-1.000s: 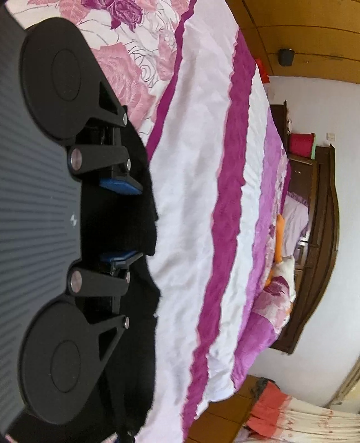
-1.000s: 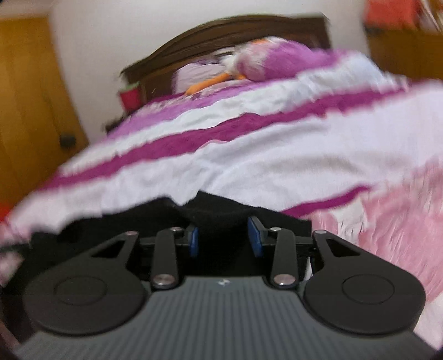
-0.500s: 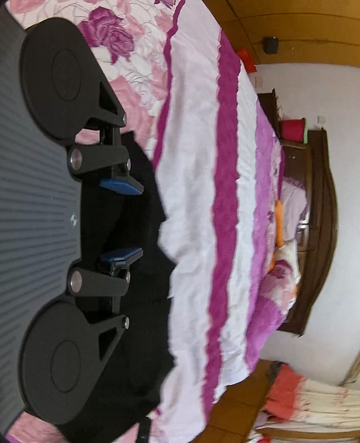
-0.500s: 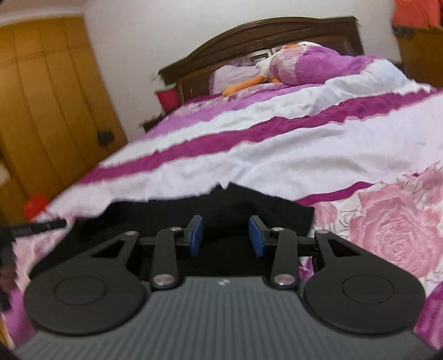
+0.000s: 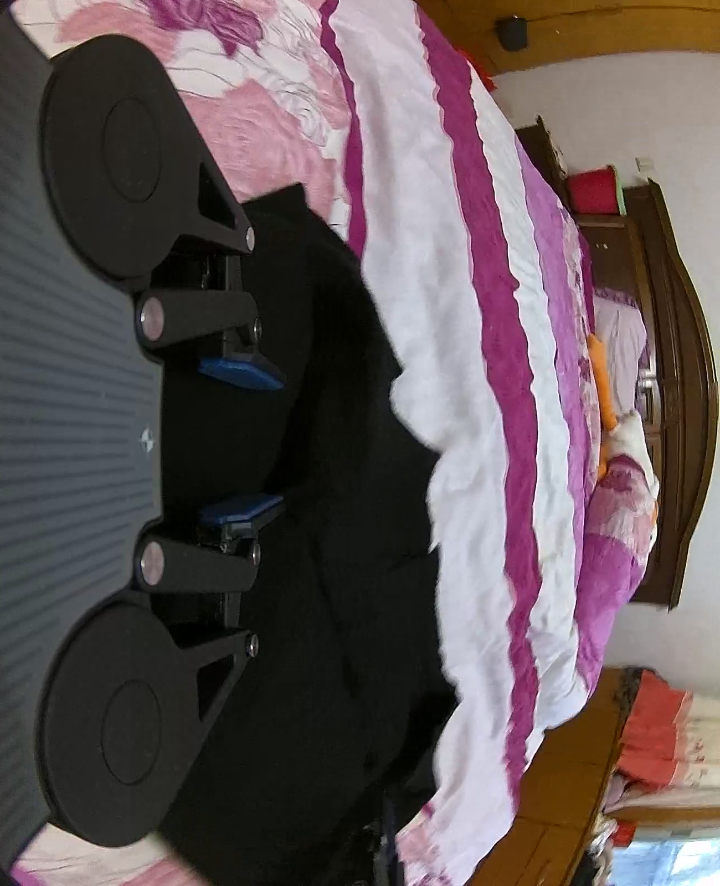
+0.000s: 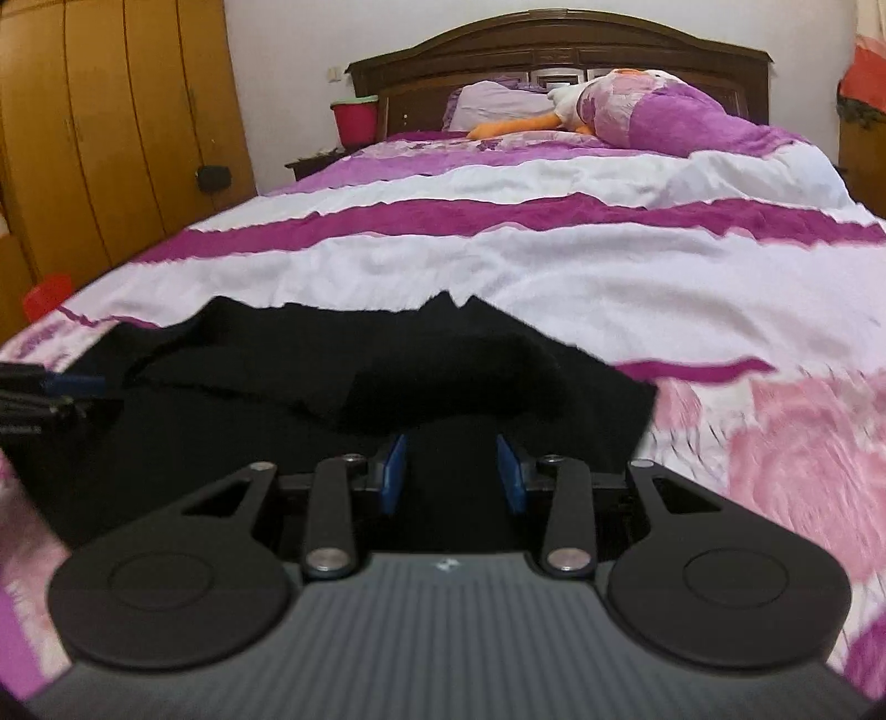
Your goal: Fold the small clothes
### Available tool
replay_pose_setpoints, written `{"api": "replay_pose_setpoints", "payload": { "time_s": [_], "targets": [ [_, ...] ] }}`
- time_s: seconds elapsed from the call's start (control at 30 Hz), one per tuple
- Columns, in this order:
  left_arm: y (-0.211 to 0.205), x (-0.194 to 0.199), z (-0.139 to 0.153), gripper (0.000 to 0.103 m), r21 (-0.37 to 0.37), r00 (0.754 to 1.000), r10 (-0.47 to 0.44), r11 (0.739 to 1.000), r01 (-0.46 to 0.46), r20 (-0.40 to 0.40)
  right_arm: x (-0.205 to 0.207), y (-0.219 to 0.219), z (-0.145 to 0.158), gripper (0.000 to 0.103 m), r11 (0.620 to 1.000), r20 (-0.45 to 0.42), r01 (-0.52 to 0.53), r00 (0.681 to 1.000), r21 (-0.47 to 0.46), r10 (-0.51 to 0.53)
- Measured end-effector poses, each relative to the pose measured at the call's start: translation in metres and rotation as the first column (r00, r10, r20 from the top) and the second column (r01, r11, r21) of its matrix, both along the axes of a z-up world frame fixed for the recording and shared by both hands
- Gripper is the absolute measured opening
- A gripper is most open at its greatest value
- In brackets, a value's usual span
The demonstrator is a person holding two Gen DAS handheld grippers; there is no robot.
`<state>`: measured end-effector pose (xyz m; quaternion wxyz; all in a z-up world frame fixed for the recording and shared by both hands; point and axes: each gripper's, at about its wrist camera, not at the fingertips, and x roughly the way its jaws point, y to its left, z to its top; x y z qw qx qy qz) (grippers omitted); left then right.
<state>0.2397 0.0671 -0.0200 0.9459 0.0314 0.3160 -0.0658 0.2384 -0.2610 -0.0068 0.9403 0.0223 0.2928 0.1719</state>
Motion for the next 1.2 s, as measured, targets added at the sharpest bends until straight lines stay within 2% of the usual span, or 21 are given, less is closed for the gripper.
{"api": "replay_pose_setpoints", "payload": {
  "time_s": [0.13, 0.23, 0.27, 0.43, 0.63, 0.83, 0.9, 1.07, 1.2],
  "targets": [
    [0.014, 0.037, 0.003, 0.047, -0.010, 0.994, 0.103, 0.995, -0.102, 0.039, 0.026, 0.006, 0.003, 0.037, 0.999, 0.016, 0.039, 0.999, -0.009, -0.039],
    [0.031, 0.052, 0.002, 0.047, -0.095, 0.982, 0.182, 0.979, -0.178, 0.044, 0.043, 0.001, 0.004, 0.037, 0.993, 0.028, 0.115, 0.993, 0.015, -0.115],
    [0.035, 0.055, 0.000, 0.047, -0.103, 0.978, 0.204, 0.975, -0.200, 0.040, 0.048, -0.001, 0.002, 0.037, 0.990, 0.022, 0.138, 0.990, 0.021, -0.138],
    [0.047, 0.066, -0.011, 0.047, -0.122, 0.968, 0.250, 0.961, -0.248, 0.000, 0.064, -0.007, -0.015, 0.037, 0.981, -0.034, 0.189, 0.982, 0.045, -0.188],
    [0.049, 0.065, -0.011, 0.048, -0.128, 0.969, 0.246, 0.961, -0.245, -0.008, 0.062, -0.009, -0.014, 0.037, 0.980, -0.033, 0.185, 0.982, 0.073, -0.183],
    [0.051, 0.030, 0.007, 0.048, -0.145, 0.974, 0.226, 0.963, -0.226, -0.017, 0.029, -0.019, 0.005, 0.040, 0.961, -0.011, 0.200, 0.979, 0.194, -0.201],
    [0.050, 0.014, 0.012, 0.048, -0.136, 0.972, 0.235, 0.962, -0.237, -0.031, 0.011, -0.020, 0.009, 0.051, 0.956, -0.009, 0.195, 0.980, 0.220, -0.198],
    [0.047, -0.027, 0.027, 0.048, -0.082, 0.971, 0.235, 0.968, -0.238, -0.049, -0.034, -0.021, 0.020, 0.057, 0.964, 0.026, 0.160, 0.985, 0.212, -0.169],
    [0.039, -0.052, 0.036, 0.052, -0.054, 0.972, 0.216, 0.974, -0.222, -0.091, -0.064, -0.029, 0.024, 0.074, 0.955, 0.014, 0.179, 0.982, 0.236, -0.188]
  ]
}}
